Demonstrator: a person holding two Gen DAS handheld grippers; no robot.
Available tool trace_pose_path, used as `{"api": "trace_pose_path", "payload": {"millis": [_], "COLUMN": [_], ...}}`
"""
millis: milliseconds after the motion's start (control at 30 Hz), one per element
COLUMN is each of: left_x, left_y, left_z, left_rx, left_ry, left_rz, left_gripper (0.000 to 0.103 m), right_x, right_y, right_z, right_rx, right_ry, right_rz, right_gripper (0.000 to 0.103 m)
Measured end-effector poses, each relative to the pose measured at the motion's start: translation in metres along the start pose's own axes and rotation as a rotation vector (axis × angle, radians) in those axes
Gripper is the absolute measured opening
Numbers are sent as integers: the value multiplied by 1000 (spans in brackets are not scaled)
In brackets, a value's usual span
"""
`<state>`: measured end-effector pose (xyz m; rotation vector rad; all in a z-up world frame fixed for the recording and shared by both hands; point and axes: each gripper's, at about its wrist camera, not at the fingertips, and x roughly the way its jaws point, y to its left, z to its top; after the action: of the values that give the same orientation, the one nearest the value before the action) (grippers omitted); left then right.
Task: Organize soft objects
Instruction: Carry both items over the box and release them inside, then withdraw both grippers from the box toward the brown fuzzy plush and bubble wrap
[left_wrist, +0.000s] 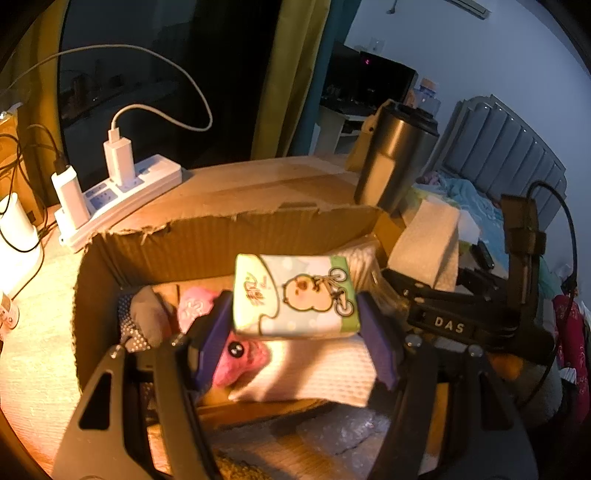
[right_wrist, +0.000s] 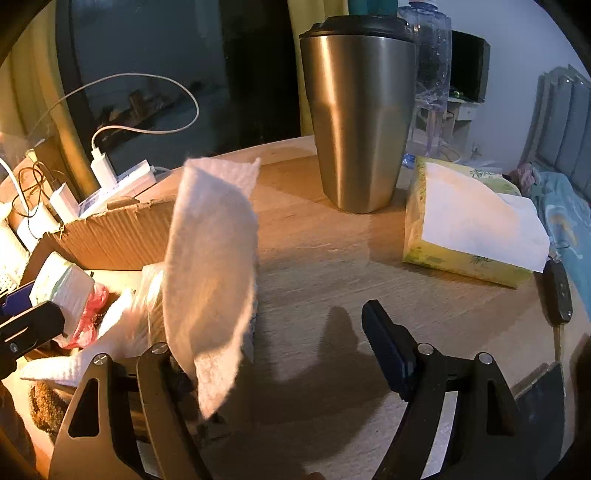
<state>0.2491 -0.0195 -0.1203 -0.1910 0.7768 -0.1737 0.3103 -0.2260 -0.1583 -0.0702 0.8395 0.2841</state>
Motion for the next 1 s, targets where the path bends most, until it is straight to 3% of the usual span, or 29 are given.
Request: {"api": "trace_pose_path", "payload": {"millis": [533,700,1000], "left_x": [-11,-16,-24], "left_y": [-1,-2,1], "left_z": [0,0,-3], "left_rx": [4,5,-1], "left_ry": [-8,-19,-27], "left_rz": [20,11,16], "left_gripper": [68,77,77], "right_x": [-44,-58,-68], "right_y": [19,22,36], "right_z": [5,7,8], "right_rx": [-23,-34,-61], "right_ry": [-84,-112,-140], "right_rz": [40,44,63], "right_gripper": [80,80,80]}}
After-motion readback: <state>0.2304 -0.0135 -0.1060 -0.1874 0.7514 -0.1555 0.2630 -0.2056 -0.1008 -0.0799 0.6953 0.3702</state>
